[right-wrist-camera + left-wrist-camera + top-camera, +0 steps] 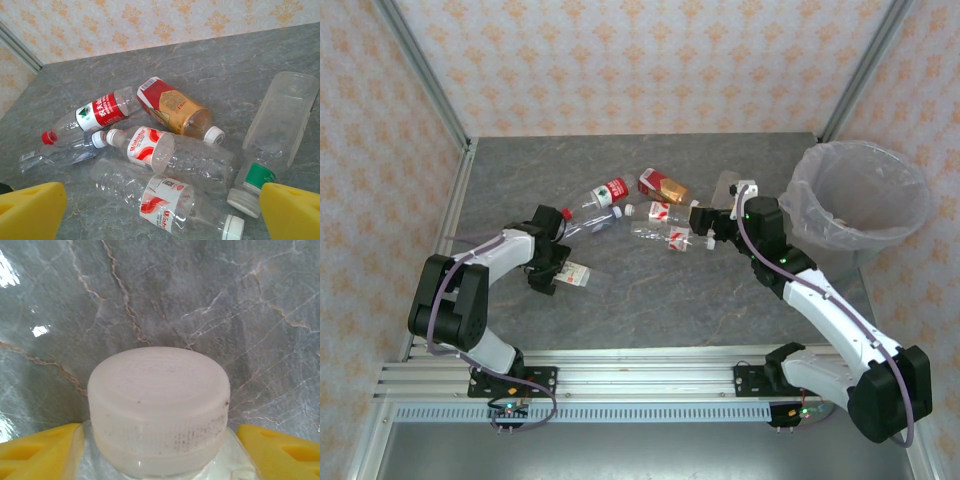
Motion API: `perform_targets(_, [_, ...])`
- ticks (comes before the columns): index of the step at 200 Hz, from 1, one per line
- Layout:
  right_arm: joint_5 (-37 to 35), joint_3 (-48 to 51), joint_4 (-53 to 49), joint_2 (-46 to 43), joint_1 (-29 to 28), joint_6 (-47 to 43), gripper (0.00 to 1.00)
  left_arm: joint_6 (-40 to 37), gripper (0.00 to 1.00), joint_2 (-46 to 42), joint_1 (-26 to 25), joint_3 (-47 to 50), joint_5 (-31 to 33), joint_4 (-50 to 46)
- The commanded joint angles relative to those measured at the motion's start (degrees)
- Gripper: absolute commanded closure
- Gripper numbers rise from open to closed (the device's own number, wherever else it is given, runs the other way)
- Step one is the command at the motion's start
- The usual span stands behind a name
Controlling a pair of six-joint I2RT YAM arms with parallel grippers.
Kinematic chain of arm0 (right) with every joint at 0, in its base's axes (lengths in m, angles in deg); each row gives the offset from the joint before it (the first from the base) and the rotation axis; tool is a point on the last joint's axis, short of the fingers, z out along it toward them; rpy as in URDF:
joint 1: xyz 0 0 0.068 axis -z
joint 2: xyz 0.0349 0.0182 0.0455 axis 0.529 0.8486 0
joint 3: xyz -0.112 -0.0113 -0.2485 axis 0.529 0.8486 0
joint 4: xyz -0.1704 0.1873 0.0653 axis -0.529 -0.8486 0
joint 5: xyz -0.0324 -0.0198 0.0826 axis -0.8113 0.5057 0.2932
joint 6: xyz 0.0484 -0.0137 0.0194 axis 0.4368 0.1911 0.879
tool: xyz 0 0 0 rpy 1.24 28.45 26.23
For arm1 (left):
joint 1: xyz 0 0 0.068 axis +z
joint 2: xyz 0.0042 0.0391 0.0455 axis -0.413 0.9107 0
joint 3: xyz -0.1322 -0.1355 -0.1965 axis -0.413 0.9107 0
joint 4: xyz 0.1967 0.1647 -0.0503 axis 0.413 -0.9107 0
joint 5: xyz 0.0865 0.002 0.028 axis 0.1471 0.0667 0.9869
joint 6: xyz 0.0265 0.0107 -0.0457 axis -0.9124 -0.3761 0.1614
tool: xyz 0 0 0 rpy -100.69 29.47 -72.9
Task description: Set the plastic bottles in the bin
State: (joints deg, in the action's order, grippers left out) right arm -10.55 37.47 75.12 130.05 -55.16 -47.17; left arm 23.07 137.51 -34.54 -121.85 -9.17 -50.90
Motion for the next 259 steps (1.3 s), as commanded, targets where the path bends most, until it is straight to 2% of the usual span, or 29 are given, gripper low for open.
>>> perform_targets(1, [-0.56,0.07,-0.33,-0.27,-0.35,0.82,0.01,-0.75,0.27,1.50,-0.38,-0.97,1.34,-0.03])
perform_targets(56, [-1.50,0.16,-0.89,-0.01,-0.41,2.45,0.01,-2.31,0.51,0.54,-0.37,-1.57,1.34,-0.39])
perform_targets(113, [1.16,1.56,0.44,0.85,-0.60,7.52,0.01,-6.84,1.00,-3.65,-0.48,-2.87,1.66,-1.97])
perform_targets(150, [3.68,2.78,3.25,1.57,-1.81,13.10,0.01,-9.77,1.00,-8.20,-1.62,-3.52,2.29,-0.37])
perform_targets(193, [7.45,6.60,15.84,4.75,-3.49,23.30,0.01,-16.12,1.00,-13.15,-5.93,-2.34,2.02,10.83])
perform_targets(228, [10.27,6.41,20.48,7.76,-8.55,21.01,0.01,-26.22,1.00,-14.25,-8.18,-7.56,2.11,10.76])
perform_targets(259, [14.47,4.46,23.39,12.72,-14.33,17.45,0.00,-30.02,1.00,-13.28,-9.22,-10.86,1.67,10.32])
